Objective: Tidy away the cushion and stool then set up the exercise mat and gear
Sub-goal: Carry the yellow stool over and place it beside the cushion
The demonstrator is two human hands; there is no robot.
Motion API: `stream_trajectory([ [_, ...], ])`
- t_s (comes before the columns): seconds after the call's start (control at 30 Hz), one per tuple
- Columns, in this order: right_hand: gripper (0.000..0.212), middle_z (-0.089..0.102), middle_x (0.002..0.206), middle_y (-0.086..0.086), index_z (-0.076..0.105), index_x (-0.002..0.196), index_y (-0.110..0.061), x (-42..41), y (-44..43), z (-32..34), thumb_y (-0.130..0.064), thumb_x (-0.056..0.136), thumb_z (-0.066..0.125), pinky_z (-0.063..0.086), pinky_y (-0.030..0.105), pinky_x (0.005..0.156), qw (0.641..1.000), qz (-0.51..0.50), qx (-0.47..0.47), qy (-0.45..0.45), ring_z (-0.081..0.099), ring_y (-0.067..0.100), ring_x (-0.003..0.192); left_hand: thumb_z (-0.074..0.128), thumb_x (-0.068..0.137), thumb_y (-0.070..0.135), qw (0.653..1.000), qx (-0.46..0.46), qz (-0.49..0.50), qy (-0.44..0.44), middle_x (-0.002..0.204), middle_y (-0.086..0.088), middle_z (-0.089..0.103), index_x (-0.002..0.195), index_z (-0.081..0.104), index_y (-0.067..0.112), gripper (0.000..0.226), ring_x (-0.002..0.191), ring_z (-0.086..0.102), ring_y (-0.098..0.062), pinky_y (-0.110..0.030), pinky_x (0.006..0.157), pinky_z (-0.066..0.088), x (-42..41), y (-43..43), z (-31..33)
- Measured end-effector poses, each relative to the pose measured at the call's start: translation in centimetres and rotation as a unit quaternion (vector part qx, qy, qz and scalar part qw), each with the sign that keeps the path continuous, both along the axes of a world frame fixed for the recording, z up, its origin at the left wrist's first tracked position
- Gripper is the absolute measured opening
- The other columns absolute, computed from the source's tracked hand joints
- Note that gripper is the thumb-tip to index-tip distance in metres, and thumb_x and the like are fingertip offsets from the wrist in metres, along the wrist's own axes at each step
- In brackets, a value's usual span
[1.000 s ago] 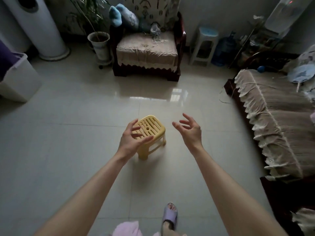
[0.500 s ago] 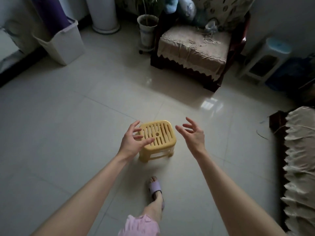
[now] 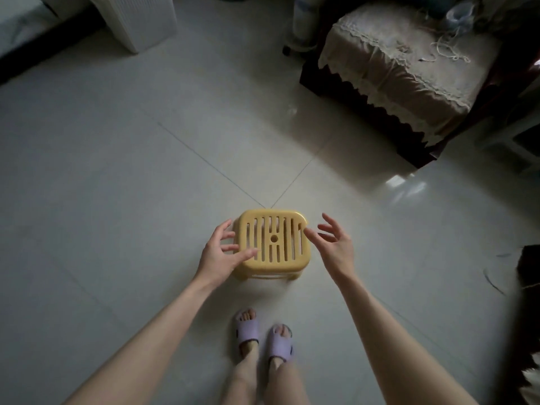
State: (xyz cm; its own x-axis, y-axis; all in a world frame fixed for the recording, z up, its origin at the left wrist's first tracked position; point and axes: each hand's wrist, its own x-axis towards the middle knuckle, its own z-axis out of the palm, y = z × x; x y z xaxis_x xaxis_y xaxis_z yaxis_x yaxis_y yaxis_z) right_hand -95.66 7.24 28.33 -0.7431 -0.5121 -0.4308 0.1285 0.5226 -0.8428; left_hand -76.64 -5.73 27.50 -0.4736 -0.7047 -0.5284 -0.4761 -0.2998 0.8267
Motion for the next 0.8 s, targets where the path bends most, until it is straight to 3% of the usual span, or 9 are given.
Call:
stream_trajectory([
  [0.2,0.063,0.055,0.112,-0.001,0.048,0.137,-0.017,-3.7,-1.2,-7.0,-0.023,0.08,0.075,0.048,0.013,0.06,0.999,0.023,0.02,-0.026,0.059,0.004,0.089,0.082,0.068,0.022,0.999,0.002,0.002,-0.036,0.122,0.002,0.048,0.141,0.034,0.022,0.087,0.104,0.056,-0.021,-0.033,0.084,0.049,-3.3,-0.5,-6.7],
  [0.37,0.063,0.054,0.116,-0.005,0.049,0.135,-0.02,-6.2,-1.7,-15.2,-0.024,0.079,0.076,0.045,0.026,0.08,0.997,0.048,0.044,-0.03,0.052,0.015,0.108,0.083,0.067,0.023,0.998,0.0,0.035,-0.06,0.127,-0.001,0.048,0.142,0.034,0.023,0.089,0.107,0.055,-0.021,-0.03,0.082,0.046,-5.3,-1.1,-14.4],
  [0.53,0.07,0.048,0.139,-0.002,0.044,0.139,-0.025,-7.7,-1.5,-24.3,-0.032,0.077,0.077,0.04,0.038,0.101,0.995,0.07,0.072,-0.017,0.044,0.015,0.124,0.082,0.067,0.025,0.996,0.022,0.042,-0.077,0.147,-0.005,0.035,0.146,0.024,0.025,0.098,0.122,0.046,-0.023,-0.035,0.093,0.044,-6.5,-1.2,-23.1],
  [0.67,0.082,0.039,0.147,-0.003,0.036,0.144,-0.027,-8.1,-1.0,-30.7,-0.039,0.074,0.077,0.033,0.038,0.107,0.993,0.081,0.086,-0.004,0.036,0.015,0.133,0.082,0.068,0.027,0.994,0.019,0.054,-0.09,0.152,-0.001,0.028,0.149,0.016,0.026,0.105,0.136,0.032,-0.021,-0.041,0.105,0.035,-6.7,-0.9,-29.0],
  [0.8,0.093,0.036,0.148,-0.003,0.028,0.148,-0.028,-8.6,-0.6,-35.8,-0.038,0.072,0.079,0.032,0.032,0.104,0.992,0.084,0.089,0.001,0.035,0.007,0.125,0.083,0.067,0.026,0.992,0.008,0.068,-0.104,0.153,-0.001,0.024,0.15,0.009,0.027,0.111,0.137,0.03,-0.021,-0.04,0.108,0.031,-6.6,-0.9,-34.1],
])
